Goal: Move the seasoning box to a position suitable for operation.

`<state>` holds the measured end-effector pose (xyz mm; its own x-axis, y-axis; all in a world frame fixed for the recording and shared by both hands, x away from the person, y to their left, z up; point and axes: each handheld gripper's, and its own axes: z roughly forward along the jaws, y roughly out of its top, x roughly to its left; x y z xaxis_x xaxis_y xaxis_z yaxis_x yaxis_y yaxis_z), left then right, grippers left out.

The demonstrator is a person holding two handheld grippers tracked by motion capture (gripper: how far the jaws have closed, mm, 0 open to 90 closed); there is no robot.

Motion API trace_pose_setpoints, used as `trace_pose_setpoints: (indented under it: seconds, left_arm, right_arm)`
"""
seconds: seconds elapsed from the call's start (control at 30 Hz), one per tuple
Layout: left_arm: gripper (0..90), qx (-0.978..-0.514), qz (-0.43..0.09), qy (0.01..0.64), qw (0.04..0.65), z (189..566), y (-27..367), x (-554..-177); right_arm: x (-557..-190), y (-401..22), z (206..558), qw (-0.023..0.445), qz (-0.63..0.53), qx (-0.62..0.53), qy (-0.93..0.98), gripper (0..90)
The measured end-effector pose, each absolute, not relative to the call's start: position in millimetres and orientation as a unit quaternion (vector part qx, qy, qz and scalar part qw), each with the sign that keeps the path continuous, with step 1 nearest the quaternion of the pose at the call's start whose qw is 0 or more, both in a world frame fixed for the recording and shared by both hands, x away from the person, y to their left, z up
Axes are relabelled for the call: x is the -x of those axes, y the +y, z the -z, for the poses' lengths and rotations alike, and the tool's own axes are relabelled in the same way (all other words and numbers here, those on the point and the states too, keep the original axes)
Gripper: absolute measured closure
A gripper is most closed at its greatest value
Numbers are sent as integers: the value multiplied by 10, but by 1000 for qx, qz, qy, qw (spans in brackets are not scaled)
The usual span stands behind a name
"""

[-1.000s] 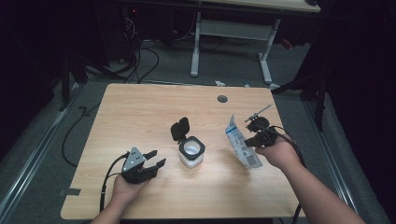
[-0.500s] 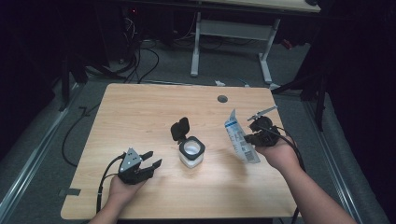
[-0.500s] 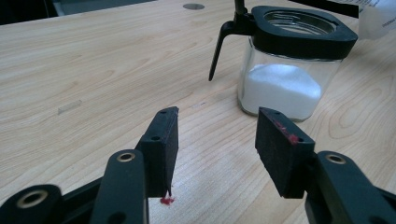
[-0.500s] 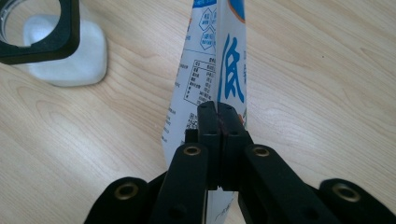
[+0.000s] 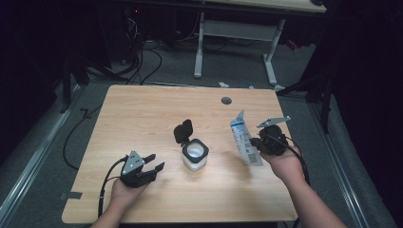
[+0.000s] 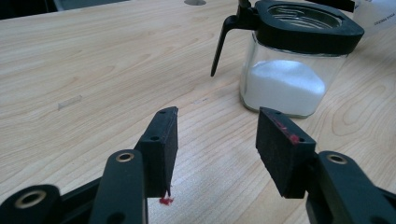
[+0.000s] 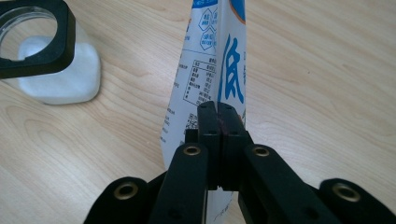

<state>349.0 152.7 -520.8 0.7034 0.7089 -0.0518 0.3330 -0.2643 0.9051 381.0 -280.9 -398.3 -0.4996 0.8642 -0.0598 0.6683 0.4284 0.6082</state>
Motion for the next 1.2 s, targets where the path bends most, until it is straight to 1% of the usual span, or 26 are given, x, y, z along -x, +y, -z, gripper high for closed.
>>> trace_pose_setpoints:
  seconds: [0.23, 0.47, 0.7, 1.07, 1.2]
  left_arm:
    - [488, -771, -186, 343, 504, 5213, 1554, -3501]
    - [486, -769, -188, 348, 503, 5214, 1569, -3502]
    - [485, -772, -196, 348, 494, 5210, 1587, -3500]
    - [484, -770, -200, 360, 487, 5219, 1648, -3499]
    - [484, -767, -192, 358, 497, 5216, 1663, -3476]
  right_arm:
    - [-3736, -2888, 4047, 209, -284, -464, 812, 899]
    - [-3674, -3025, 4140, 204, -329, -481, 787, 899]
    - [-3604, -3151, 4186, 221, -373, -484, 760, 900]
    - [-3478, -3141, 4412, 244, -414, -470, 741, 900]
    - [-3443, -3158, 4477, 249, -431, -470, 729, 900]
